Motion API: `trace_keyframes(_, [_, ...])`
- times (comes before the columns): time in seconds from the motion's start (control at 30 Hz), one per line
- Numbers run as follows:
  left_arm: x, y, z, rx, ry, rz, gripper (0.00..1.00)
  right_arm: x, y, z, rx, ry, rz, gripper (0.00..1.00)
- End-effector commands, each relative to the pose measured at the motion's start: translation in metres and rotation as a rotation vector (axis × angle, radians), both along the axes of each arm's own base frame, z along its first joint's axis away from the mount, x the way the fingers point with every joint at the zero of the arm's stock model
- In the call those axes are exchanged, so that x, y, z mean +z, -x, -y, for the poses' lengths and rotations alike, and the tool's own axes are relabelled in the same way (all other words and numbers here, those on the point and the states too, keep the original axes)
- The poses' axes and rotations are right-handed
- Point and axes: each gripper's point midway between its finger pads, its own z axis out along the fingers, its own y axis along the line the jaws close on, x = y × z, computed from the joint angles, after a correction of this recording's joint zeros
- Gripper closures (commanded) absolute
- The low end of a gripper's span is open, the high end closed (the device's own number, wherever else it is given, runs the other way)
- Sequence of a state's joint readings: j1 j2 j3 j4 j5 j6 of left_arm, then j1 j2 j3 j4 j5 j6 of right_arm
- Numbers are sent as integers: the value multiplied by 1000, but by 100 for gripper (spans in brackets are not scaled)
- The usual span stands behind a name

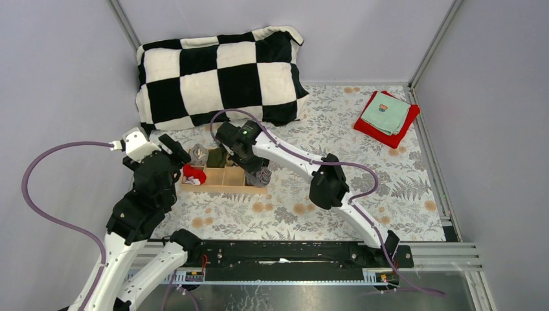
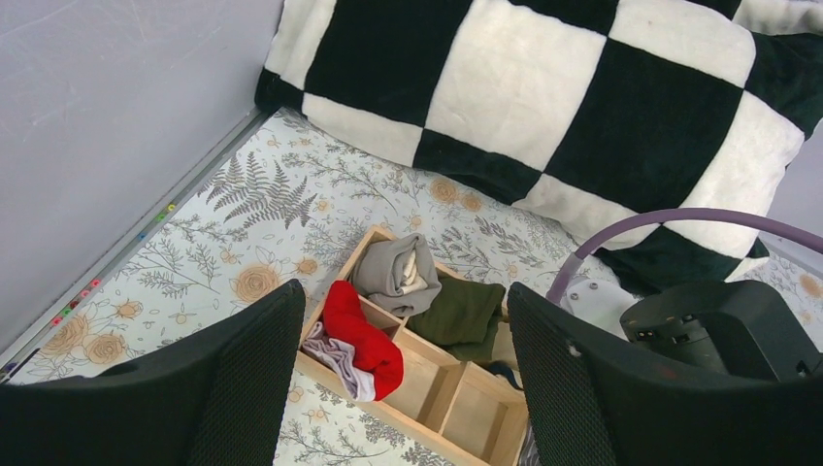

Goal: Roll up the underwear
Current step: Place the underwear in the storage box.

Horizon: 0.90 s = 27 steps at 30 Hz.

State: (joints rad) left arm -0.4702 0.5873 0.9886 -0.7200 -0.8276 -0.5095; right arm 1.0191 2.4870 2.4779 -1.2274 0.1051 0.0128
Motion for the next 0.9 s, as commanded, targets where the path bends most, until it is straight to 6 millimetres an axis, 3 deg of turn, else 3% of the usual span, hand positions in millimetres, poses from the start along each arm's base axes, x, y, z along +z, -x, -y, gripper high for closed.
trace_keyframes(0.0, [-3,0,-1,3,-4,-12,19,-16,-4,-11,5,-1,16,100])
trace_keyframes(0.37, [-9,-1,4,-15,6,-23,19,-41,-5,-9,-9,32,10,100])
trace_keyframes(0.47, [-10,-1,4,-19,6,-26,19,-43,-5,-8,-9,37,9,95])
trace_keyframes(0.6, [-9,-2,5,-24,10,-25,19,-32,-7,-10,-14,10,32,85])
trace_keyframes(0.73, [-9,-2,6,-28,12,-24,19,-10,-9,-16,-19,-44,54,65])
trace_keyframes(0.87, [-9,-2,6,-29,14,-25,19,12,-10,-20,-22,-94,75,54])
